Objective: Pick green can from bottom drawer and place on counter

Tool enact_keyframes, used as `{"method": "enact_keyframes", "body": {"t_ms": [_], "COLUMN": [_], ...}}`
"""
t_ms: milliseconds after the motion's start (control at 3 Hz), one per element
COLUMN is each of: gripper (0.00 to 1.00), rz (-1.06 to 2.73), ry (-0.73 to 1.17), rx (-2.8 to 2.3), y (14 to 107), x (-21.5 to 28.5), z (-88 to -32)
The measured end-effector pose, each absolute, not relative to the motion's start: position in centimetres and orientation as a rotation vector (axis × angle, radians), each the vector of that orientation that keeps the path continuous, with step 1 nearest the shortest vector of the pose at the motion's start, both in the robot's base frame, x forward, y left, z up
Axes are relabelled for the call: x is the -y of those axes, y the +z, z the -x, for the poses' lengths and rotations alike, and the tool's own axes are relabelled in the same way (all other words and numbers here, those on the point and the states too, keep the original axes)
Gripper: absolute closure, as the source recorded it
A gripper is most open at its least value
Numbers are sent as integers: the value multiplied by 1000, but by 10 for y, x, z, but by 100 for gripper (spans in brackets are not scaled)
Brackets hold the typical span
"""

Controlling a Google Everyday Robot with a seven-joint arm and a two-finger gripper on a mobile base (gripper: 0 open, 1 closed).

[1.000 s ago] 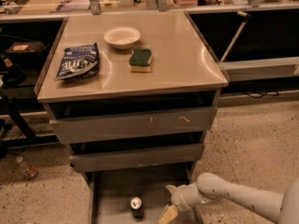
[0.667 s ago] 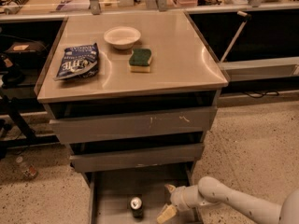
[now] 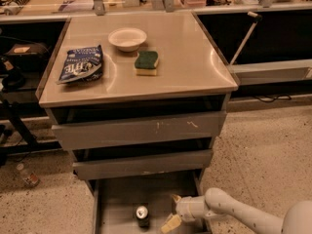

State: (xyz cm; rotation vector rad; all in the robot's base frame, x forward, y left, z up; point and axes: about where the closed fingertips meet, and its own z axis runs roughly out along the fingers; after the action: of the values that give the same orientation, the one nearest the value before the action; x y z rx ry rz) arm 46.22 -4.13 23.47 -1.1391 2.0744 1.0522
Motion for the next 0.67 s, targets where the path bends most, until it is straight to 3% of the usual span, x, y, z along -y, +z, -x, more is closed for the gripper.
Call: {"method": "enact_keyframes", "body": {"t_ms": [667], "gripper": [0], "rz": [1122], "ry": [1052], "rx": [-1960], "y": [214], "x": [5], "z": [-475]}}
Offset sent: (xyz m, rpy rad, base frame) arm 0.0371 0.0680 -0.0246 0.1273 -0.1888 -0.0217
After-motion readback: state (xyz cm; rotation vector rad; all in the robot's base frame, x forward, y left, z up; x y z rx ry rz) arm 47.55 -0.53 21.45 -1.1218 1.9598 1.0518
